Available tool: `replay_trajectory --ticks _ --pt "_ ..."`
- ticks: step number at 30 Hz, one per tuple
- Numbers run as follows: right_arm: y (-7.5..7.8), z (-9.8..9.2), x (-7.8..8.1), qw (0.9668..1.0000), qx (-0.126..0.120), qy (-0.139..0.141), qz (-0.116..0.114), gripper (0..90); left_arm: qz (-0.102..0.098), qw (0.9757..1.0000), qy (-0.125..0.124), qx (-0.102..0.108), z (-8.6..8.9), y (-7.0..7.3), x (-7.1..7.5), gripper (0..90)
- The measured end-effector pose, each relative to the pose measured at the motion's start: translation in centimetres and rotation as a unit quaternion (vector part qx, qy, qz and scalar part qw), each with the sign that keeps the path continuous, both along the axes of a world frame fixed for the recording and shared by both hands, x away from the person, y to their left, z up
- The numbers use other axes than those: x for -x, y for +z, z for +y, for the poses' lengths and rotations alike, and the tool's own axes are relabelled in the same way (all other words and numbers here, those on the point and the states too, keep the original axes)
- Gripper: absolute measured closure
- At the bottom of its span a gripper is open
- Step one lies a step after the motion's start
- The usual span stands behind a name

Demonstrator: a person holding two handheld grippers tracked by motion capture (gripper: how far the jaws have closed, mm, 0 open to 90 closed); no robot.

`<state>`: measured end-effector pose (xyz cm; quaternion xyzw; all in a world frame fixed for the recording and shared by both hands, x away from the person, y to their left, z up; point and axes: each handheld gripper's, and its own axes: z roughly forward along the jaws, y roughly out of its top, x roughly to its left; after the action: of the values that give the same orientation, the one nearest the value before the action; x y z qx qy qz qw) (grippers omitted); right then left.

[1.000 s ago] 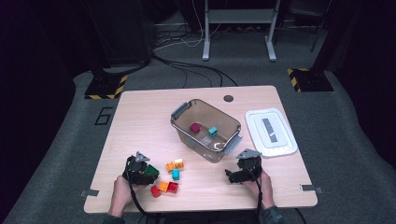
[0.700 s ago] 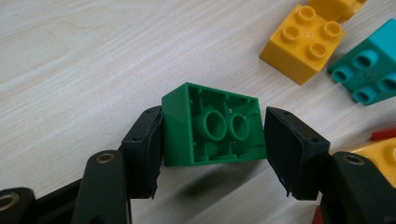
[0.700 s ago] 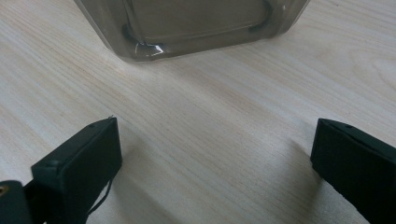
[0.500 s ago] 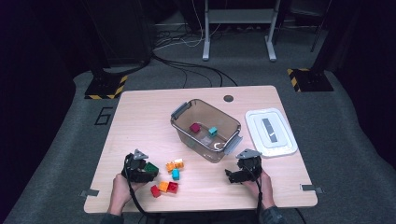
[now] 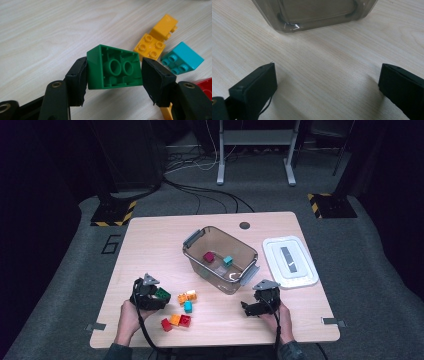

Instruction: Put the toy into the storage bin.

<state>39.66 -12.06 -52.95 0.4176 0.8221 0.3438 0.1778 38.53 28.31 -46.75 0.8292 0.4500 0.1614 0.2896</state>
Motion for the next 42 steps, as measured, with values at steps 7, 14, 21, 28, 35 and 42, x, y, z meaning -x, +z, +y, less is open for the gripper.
replay_trajectory --ticks 7,14,21,28,35,42 --pt "0.0 0.0 0.0 1.0000 -0.001 -0.001 0.001 1.2 -0.014 0.9999 -0.006 -0.002 -0.6 1.6 -0.4 40.3" --pt "0.0 0.0 0.0 1.0000 0.000 -0.001 0.000 1.2 -0.023 0.9996 -0.015 -0.011 -1.1 3.2 -0.9 40.4" --pt "0.0 0.0 0.0 1.0000 0.000 -0.003 0.002 0.0 -0.034 0.9992 -0.020 -0.012 -1.6 4.3 -1.5 40.4" --pt "0.0 0.1 0.0 0.9999 -0.004 -0.007 0.006 0.0 -0.037 0.9989 -0.027 -0.015 -2.1 5.3 -2.2 40.4" --pt "0.0 0.1 0.0 1.0000 -0.002 -0.004 0.005 0.0 -0.039 0.9986 -0.034 -0.015 -2.6 6.5 -2.8 40.4" --pt "0.0 0.1 0.0 1.0000 -0.004 -0.006 0.006 0.0 -0.044 0.9982 -0.038 -0.013 -2.9 7.7 -3.4 40.5"
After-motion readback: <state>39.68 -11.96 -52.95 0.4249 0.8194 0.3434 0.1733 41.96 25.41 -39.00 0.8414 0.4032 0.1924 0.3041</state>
